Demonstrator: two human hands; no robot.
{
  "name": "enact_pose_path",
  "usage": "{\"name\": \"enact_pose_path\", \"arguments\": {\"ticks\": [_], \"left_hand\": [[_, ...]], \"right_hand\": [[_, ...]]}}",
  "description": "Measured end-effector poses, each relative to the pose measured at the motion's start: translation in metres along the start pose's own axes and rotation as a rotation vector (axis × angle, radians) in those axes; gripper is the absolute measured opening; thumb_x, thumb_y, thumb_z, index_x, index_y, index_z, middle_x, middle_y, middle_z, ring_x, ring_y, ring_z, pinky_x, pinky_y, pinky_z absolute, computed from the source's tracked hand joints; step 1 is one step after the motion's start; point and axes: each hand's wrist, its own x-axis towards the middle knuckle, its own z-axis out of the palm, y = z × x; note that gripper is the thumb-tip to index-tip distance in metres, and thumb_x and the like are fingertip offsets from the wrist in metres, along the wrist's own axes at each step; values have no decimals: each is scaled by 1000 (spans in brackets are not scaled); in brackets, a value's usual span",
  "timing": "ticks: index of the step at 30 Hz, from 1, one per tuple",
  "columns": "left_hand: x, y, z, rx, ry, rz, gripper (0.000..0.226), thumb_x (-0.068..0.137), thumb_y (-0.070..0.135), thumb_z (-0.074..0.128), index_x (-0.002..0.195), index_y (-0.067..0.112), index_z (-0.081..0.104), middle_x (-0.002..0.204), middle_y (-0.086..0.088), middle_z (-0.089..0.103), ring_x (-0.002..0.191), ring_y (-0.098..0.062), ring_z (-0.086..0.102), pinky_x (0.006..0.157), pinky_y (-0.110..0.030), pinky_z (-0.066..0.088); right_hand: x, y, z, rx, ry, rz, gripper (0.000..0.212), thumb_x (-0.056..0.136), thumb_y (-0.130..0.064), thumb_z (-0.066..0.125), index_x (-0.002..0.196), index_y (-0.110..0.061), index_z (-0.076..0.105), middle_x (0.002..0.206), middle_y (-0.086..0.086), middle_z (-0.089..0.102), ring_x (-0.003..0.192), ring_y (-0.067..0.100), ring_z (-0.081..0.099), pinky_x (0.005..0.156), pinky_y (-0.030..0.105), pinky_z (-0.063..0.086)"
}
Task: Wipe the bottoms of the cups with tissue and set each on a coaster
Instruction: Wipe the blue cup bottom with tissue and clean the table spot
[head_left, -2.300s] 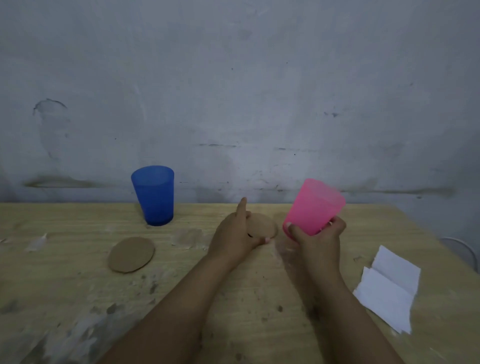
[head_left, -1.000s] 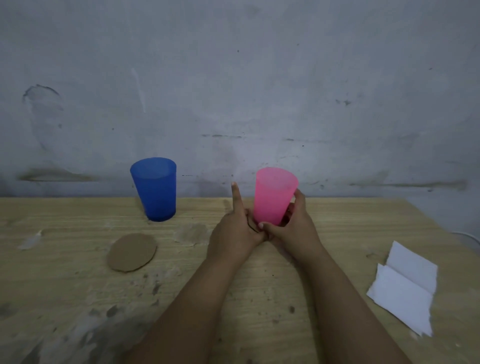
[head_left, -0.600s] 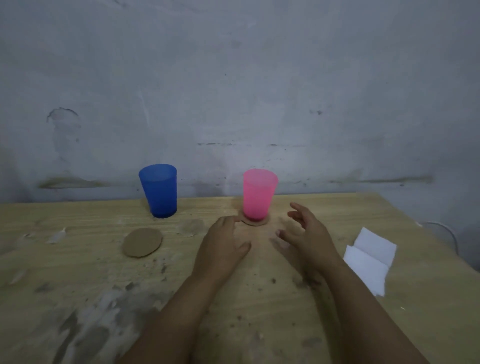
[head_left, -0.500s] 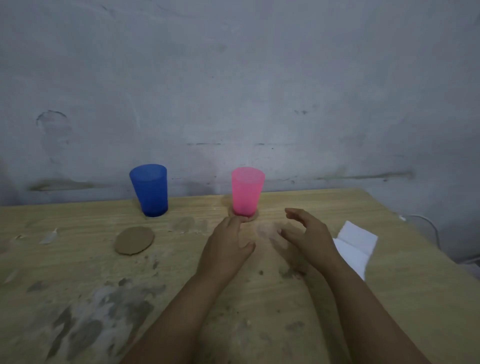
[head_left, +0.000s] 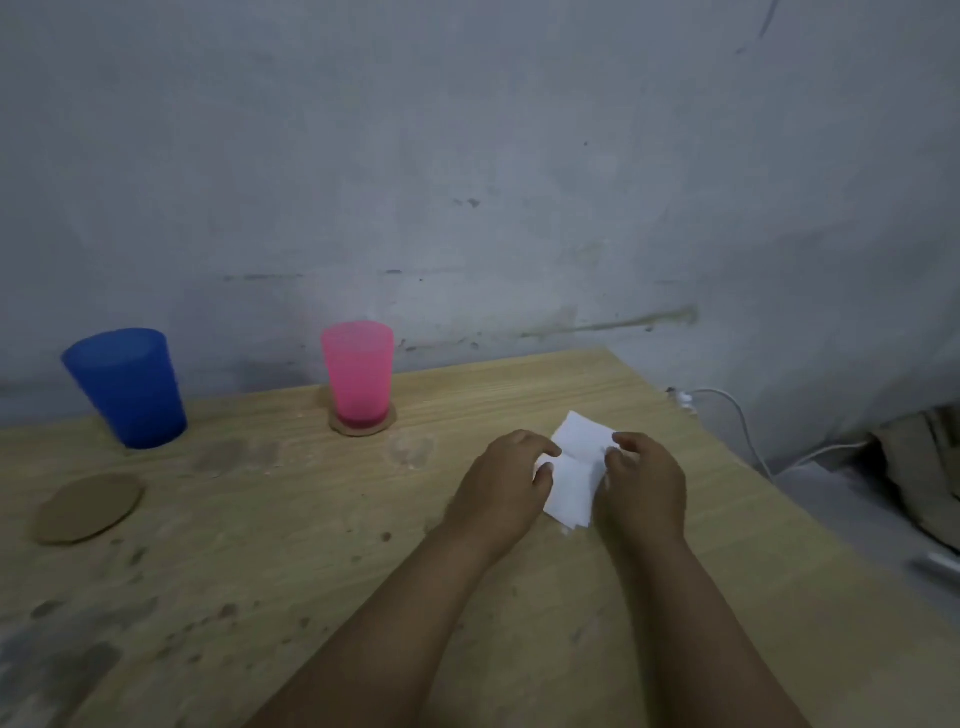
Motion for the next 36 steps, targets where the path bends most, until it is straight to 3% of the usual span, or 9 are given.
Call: {"name": "enact_pose_path", "arguments": {"ticks": [4,11,14,17,20,23,26,31,36], "left_hand": [[15,2,22,3,-1,-4,27,94,19,48,117,17,61,121,1,59,112,-15,52,94,-28,40],[22,-8,40,119,40,-30,36,93,29,51,126,17,55,129,-1,54,119,-16,46,103,-28,32],[21,-9,43,200,10,1,37,94,31,49,126,16,55,126,-2,55,116,-17,46,100,-27,32],[21,-10,43,223,17,15,35,94,33,47,124,17,55,121,0,56,112,-16,47,97,-27,33],[21,-11,44,223,14,28,33,94,33,45,121,18,57,117,1,58,108,-14,48,95,-27,34],[20,-10,44,217,32,34,31,93,34,46,117,19,59,114,2,59,106,-14,49,93,-26,35],[21,-11,45,205,24,27,32,93,34,47,118,18,57,116,0,58,109,-17,49,96,-28,35],[21,-11,45,173,43,-18,34,91,33,51,120,14,53,120,-3,56,112,-19,47,98,-30,34],[22,-12,43,209,40,-38,38,91,36,50,121,14,53,124,-2,53,121,-20,42,104,-32,31]], "right_hand": [[8,5,8,-143,10,-58,32,87,-22,54,115,-8,61,111,15,66,104,32,57,86,36,45],[12,13,13,-190,-1,-96,38,88,-31,55,121,-12,55,115,10,63,113,30,50,91,37,42],[12,11,13,-42,-40,-100,32,87,-22,57,118,-16,57,107,6,65,108,26,54,86,38,47],[10,6,13,155,-105,-79,31,85,-10,57,114,-19,60,101,2,66,97,18,58,76,29,45],[7,1,10,380,-158,-75,33,84,-2,56,108,-23,59,93,-6,66,90,12,61,76,24,49],[4,-4,8,540,-206,-97,44,82,4,57,111,-29,55,99,-11,62,84,9,61,61,6,46],[5,-3,7,573,-232,-81,66,78,11,57,130,-27,44,118,-4,52,88,12,57,57,1,42],[14,2,0,565,-173,-27,97,76,13,58,147,-33,9,121,3,44,97,11,58,69,15,46],[18,7,3,589,-174,11,102,77,14,58,146,-36,2,123,4,49,89,10,63,74,23,48]]}}
